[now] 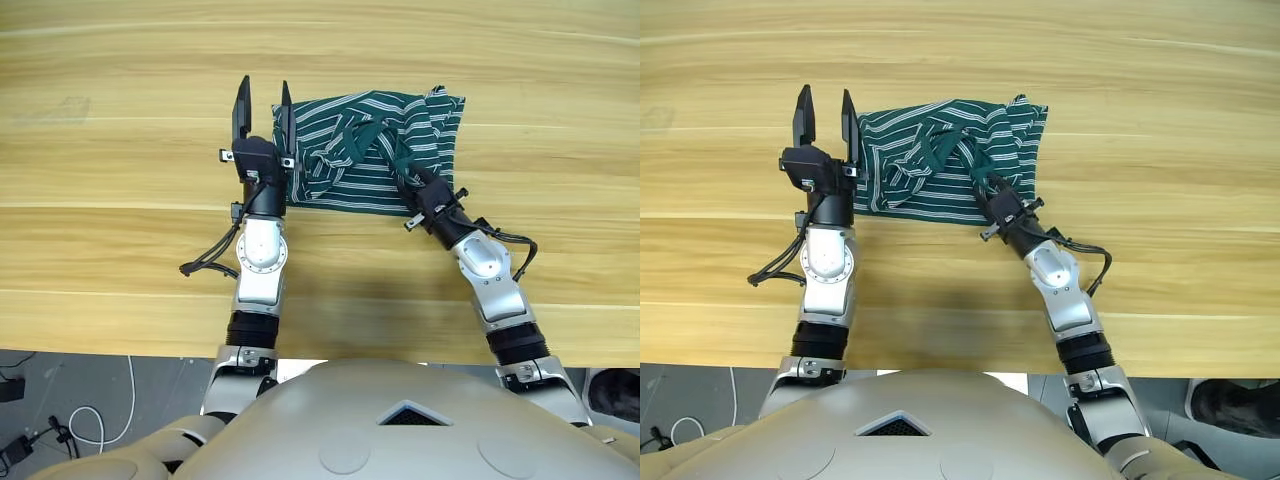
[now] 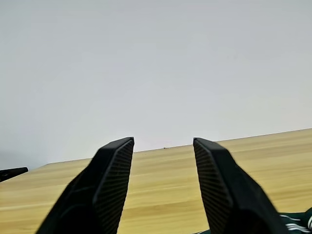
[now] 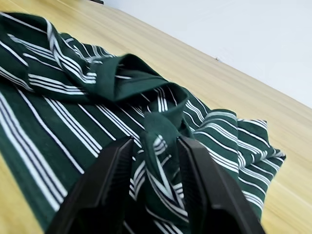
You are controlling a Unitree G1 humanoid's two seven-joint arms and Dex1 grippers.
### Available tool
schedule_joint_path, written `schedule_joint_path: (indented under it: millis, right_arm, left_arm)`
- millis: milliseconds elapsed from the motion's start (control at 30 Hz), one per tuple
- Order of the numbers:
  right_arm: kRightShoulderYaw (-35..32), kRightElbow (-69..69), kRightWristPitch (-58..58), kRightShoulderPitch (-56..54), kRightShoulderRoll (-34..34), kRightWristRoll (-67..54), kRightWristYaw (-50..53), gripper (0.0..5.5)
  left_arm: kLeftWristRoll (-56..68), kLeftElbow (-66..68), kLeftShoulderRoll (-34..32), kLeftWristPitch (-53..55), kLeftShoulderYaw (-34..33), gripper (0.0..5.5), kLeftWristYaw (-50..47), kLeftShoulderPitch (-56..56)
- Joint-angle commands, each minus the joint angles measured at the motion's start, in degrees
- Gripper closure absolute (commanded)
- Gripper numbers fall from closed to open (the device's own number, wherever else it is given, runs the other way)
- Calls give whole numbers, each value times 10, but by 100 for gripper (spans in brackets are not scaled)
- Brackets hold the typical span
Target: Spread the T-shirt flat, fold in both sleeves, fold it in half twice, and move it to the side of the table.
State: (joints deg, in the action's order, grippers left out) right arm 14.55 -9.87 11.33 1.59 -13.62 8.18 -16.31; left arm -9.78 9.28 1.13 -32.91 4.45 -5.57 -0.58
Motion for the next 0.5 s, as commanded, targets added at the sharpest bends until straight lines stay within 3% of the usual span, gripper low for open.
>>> schedule_joint_path:
  millis: [33,133,400,500]
  right_arm:
    - [-4,-12,5,-8,-1,8,3,386]
    - [-2,-10,7,-3,0,7,3,386]
    - [-2,-8,12,-1,-1,9,4,533]
    - [0,-10,15,-1,0,11,5,546]
  left_arm:
    - [3,-11,2,5,3,327,2,7]
    - [3,-16,3,7,4,327,2,10]
    - [3,-16,2,11,3,327,1,10]
    - [3,-13,1,11,2,327,1,8]
